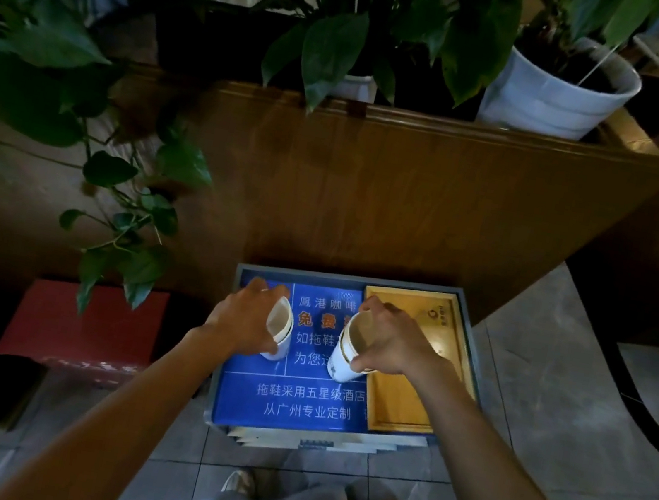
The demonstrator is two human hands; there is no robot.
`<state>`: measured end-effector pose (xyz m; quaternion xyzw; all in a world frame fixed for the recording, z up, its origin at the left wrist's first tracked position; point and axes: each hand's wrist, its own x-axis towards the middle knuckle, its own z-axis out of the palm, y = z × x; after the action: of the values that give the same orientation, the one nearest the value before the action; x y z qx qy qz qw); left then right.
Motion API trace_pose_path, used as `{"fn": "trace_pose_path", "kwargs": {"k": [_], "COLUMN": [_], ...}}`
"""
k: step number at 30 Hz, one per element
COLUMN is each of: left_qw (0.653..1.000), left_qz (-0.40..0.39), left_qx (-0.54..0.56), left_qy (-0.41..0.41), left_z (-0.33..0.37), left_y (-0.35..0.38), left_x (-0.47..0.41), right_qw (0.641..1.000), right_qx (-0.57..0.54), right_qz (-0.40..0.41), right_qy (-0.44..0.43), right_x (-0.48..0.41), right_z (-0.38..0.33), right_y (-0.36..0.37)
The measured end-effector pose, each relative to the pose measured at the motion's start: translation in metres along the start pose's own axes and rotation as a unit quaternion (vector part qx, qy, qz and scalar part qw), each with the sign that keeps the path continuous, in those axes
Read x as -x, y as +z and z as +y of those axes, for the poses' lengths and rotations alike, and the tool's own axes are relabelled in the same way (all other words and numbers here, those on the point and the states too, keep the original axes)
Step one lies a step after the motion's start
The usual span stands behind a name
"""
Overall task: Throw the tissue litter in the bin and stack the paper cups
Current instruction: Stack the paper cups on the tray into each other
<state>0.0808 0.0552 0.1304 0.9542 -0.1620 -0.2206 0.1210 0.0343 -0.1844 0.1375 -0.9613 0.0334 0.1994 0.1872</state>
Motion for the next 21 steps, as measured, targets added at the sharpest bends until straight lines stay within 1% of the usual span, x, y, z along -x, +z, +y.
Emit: {"fn": "trace_pose_path", "kwargs": {"k": [8, 14, 21], "left_qw": [1.000, 0.999, 0.997], "left_qz": [-0.011, -0.015, -0.020], "left_qx": [-0.012, -0.039, -0.071], "left_qy": [0.014, 0.015, -0.003], "left_z": [0.004, 0.014, 0.019], "left_y": [0.012, 0.021, 0.026], "left_x": [-0.003, -0.009, -0.013], "right_qw": [1.000, 0.999, 1.000], "right_qx": [-0.008, 0.034, 0.029], "right_qz": [-0.014, -0.030, -0.009], "right_qy": [-0.002, 0.018, 0.008], "right_x": [-0.005, -0.009, -0.008], "right_z": [-0.003, -0.011, -0.006], "right_y": [0.016, 0.029, 0.037]}}
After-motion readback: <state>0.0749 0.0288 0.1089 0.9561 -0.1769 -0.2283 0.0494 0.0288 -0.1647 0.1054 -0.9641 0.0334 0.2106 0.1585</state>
